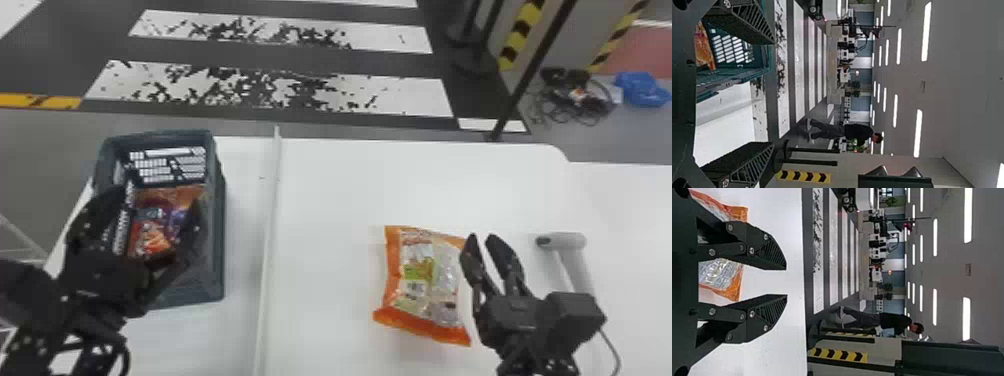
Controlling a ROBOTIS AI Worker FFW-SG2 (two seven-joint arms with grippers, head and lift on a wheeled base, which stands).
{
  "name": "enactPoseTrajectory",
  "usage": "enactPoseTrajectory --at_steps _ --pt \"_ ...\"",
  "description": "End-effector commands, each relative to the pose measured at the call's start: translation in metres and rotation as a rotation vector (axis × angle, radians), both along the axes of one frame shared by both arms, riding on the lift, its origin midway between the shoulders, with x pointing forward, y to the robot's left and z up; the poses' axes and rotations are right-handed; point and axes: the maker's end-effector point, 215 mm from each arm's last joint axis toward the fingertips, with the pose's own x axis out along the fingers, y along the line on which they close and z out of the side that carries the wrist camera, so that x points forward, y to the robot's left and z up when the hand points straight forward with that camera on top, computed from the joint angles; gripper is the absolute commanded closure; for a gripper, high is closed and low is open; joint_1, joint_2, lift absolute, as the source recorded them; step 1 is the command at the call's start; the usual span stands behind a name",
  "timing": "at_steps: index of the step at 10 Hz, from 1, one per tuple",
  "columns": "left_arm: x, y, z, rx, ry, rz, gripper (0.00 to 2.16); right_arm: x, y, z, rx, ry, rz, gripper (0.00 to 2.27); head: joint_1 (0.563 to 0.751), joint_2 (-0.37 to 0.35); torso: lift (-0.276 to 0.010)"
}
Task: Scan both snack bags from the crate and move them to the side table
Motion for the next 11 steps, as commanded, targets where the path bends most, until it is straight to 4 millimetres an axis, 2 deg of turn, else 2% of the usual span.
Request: enactPoseTrajectory --at_steps 1,5,7,10,11 --pt "-0.002 0.003 0.005 -0.003 -0.027 0.0 0.08 -0.001 0.013 -0.013 -0.011 0.05 0.063 2.22 0.695 -0.043 -0.075" --pt "-0.004 0.003 -0.008 -0.01 -0.003 0.0 0.09 0.0 0.039 -0.05 -0.008 0.17 0.15 2.25 0.695 0.013 -0.075" --pt "-0.005 0.01 -0.013 -0.018 -0.001 0.013 0.09 -0.002 0.056 -0.07 -0.015 0.221 0.189 2.25 0.695 0.033 -0.075" --pt "-0.007 0.016 -0.022 -0.024 0.01 0.025 0.09 -0.012 0.082 -0.121 -0.059 0.334 0.244 2.25 0.695 0.082 -0.075" --pt "-0.007 0.018 -0.021 -0.025 -0.001 0.03 0.09 -0.013 0.085 -0.131 -0.069 0.349 0.252 2.25 0.695 0.1 -0.075"
